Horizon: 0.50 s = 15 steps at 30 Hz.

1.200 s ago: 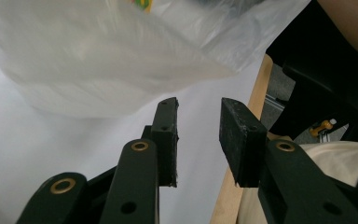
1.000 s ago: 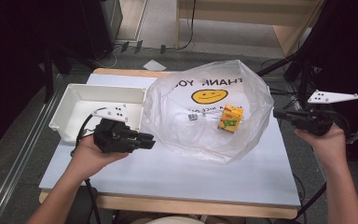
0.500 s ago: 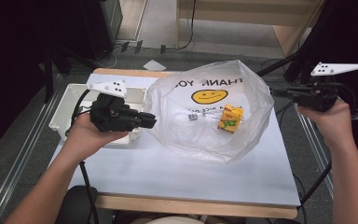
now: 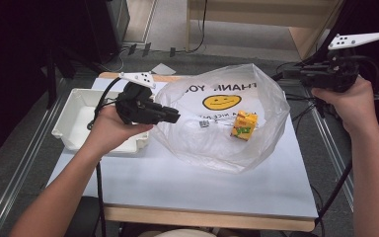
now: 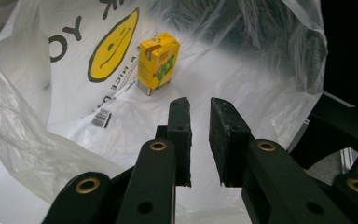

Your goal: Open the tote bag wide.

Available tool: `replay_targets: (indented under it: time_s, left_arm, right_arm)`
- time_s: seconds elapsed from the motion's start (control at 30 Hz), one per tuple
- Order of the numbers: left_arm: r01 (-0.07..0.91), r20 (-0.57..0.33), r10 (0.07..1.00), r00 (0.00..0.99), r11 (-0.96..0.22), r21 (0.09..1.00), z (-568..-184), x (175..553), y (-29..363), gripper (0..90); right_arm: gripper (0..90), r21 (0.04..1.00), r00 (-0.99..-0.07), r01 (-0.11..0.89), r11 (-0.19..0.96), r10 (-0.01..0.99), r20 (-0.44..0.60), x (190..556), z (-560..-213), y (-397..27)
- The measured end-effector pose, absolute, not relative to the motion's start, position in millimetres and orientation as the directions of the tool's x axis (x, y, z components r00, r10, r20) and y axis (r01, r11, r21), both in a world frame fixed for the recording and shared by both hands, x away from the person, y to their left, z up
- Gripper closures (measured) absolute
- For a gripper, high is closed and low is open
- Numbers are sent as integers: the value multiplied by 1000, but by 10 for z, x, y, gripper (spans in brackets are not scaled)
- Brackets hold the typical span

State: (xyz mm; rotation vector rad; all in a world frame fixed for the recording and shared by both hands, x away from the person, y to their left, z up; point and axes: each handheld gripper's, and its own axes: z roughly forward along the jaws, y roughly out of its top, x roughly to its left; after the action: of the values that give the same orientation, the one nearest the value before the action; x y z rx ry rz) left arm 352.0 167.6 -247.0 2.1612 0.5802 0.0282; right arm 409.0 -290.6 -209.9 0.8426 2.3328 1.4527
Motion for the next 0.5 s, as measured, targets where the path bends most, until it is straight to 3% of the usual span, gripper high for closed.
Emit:
replay_targets:
  time_s: [0.37,0.5]
  left_arm:
    - [401,-170,437,883,-515,757,-2412,3690,1525,795]
    - [405,-175,439,881,-511,758,-2417,3735,1484,794]
  right_arm:
    - [893,895,-862,257,363,504,43,4011,-1658,-2364]
    - [881,877,-885,224,426,465,0,3940,-1642,-2093]
